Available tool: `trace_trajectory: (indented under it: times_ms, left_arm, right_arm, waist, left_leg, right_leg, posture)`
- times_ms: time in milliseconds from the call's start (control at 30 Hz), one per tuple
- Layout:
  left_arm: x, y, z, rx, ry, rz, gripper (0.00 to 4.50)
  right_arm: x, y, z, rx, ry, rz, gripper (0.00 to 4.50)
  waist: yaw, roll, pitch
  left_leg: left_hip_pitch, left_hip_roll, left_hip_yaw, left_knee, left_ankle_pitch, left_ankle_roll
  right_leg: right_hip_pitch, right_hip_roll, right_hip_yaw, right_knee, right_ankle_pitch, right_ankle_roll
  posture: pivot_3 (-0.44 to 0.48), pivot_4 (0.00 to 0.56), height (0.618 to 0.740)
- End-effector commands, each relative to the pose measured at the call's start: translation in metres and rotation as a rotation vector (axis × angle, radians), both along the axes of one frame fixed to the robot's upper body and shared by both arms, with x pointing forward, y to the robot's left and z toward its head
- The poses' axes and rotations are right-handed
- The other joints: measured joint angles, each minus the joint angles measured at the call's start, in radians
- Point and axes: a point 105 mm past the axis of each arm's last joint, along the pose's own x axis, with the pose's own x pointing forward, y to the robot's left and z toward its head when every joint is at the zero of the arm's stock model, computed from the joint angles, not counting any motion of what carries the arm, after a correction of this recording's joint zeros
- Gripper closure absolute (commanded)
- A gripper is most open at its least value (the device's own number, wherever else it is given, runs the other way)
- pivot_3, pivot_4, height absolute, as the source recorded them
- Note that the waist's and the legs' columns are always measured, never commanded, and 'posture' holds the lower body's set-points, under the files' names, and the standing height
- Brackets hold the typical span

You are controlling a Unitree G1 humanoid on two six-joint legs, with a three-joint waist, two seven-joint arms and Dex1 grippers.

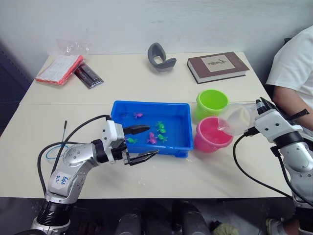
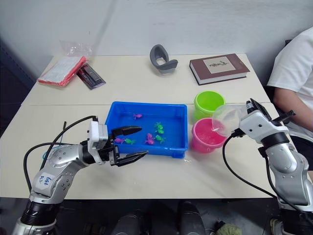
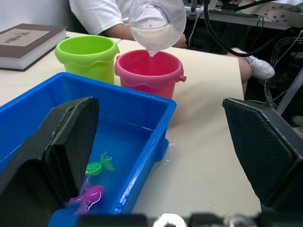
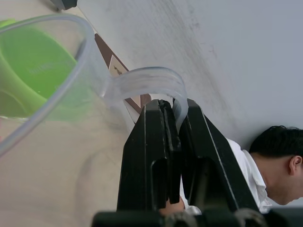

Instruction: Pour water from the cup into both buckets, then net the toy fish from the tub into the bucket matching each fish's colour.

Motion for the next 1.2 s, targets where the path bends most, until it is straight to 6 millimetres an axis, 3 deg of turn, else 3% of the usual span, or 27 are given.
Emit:
trace_trajectory:
  times_ms: [33, 300, 500, 667, 767, 967, 1200]
  left_arm:
    - [-0.001, -0.003, 0.012, -0.008, -0.068, -0.010, 0.00]
    - [-0.002, 0.000, 0.014, -0.049, -0.058, 0.016, 0.00]
    - [0.006, 0.008, 0.015, -0.039, -0.048, 0.082, 0.00]
    - [0.017, 0.015, 0.031, -0.100, -0.064, 0.154, 0.00]
    - [0.025, 0.017, 0.038, -0.131, -0.064, 0.208, 0.00]
    - [0.032, 0.016, 0.043, -0.128, -0.063, 0.234, 0.00]
    - [0.034, 0.014, 0.043, -0.121, -0.100, 0.278, 0.00]
  right_arm:
    - [-0.002, 0.001, 0.015, 0.015, -0.074, 0.000, 4.47]
    - [-0.003, -0.009, 0.015, 0.242, -0.069, -0.002, 4.47]
    - [0.000, -0.025, 0.027, 0.523, -0.062, -0.038, 4.47]
    - [0.009, -0.038, 0.051, 0.721, -0.124, -0.071, 4.47]
    - [0.023, -0.048, 0.050, 0.813, -0.061, -0.158, 4.47]
    - [0.046, -0.049, 0.050, 0.779, 0.018, -0.208, 4.47]
    - [0.065, -0.039, 0.056, 0.509, -0.034, -0.247, 4.47]
  waist:
    - [0.000, 0.000, 0.000]
    - [0.000, 0.000, 0.000]
    - [-0.001, 0.000, 0.000]
    - [-0.001, 0.000, 0.000]
    - [-0.001, 0.000, 0.000]
    - [0.000, 0.000, 0.000]
    - [-0.002, 0.000, 0.000]
  left_leg:
    - [0.000, 0.000, 0.000, 0.000, 0.000, 0.000]
    - [0.000, 0.000, 0.000, 0.000, 0.001, 0.000]
    - [0.000, 0.000, 0.000, 0.000, 0.001, 0.000]
    - [0.000, 0.000, 0.000, 0.000, 0.001, 0.001]
    - [0.000, 0.000, 0.000, 0.000, 0.002, 0.001]
    - [-0.001, -0.001, 0.000, 0.000, 0.002, 0.001]
    - [-0.001, -0.001, 0.002, 0.000, 0.002, 0.001]
  right_leg:
    - [0.000, 0.000, 0.000, 0.000, 0.000, 0.000]
    - [0.000, 0.000, 0.000, 0.002, 0.000, 0.000]
    - [0.000, 0.000, 0.000, 0.004, 0.000, 0.000]
    - [-0.001, 0.000, 0.001, 0.005, 0.000, 0.000]
    - [-0.001, -0.001, 0.001, 0.007, 0.000, 0.000]
    - [-0.001, 0.000, 0.001, 0.006, 0.000, 0.000]
    - [-0.002, 0.000, 0.000, 0.006, 0.000, 0.000]
  posture:
    - [0.000, 0.150, 0.740]
    - [0.000, 0.150, 0.740]
    - [0.000, 0.150, 0.740]
    - [0.000, 0.150, 0.740]
    - [0.000, 0.150, 0.740]
    - [0.000, 0.150, 0.740]
    - [0.000, 0.150, 0.740]
